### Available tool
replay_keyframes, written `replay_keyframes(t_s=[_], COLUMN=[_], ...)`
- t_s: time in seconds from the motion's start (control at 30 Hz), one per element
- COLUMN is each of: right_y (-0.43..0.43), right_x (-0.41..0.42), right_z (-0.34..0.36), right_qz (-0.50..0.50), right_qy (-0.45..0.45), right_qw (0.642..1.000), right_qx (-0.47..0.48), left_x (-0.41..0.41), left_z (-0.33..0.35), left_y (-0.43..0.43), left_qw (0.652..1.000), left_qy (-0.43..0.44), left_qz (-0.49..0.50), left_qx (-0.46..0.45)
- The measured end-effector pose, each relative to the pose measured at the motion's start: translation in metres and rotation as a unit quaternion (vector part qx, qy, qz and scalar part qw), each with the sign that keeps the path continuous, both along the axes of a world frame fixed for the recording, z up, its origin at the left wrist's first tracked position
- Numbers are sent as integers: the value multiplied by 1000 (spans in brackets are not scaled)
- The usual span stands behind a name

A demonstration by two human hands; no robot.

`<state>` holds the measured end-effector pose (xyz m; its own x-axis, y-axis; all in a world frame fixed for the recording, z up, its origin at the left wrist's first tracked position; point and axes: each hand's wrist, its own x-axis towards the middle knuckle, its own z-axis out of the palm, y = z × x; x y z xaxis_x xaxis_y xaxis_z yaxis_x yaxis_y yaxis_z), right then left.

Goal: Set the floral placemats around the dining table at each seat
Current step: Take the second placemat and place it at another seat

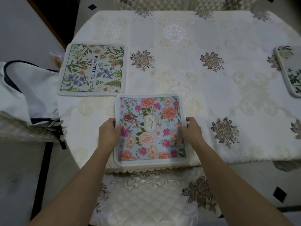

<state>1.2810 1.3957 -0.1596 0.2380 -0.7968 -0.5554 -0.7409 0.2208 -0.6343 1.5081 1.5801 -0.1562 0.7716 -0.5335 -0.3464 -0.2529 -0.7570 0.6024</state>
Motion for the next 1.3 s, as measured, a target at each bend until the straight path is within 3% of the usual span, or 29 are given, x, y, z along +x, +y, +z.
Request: replay_keyframes(t_s=[0.17,0.27,0.37,0.5,0.67,1.03,1.17,1.3], right_y=[1,10,25,46,38,16,19,26], right_x=[0,3,23,57,44,16,18,19], right_z=[1,-4,-15,-43,-61,-48,-25,15], right_qz=[39,155,266,398,437,399,407,370], right_qy=[47,188,139,99,122,131,130,121], right_qw=[998,943,886,849,811,843,850,855], right_qx=[-20,-226,-352,-334,-369,-334,-309,-344], left_x=[1,-5,-23,-43,-35,-19,-15,-21], left_z=[-4,-8,-16,-44,-62,-57,-34,3], left_y=[2,2,-13,-35,-25,0,9,3], left_qw=[999,979,945,908,907,933,934,925], left_qy=[-37,-179,-259,-249,-266,-242,-237,-270], left_qz=[-20,-74,-194,-334,-320,-258,-253,-252], left_qx=[17,69,33,50,60,68,90,93])
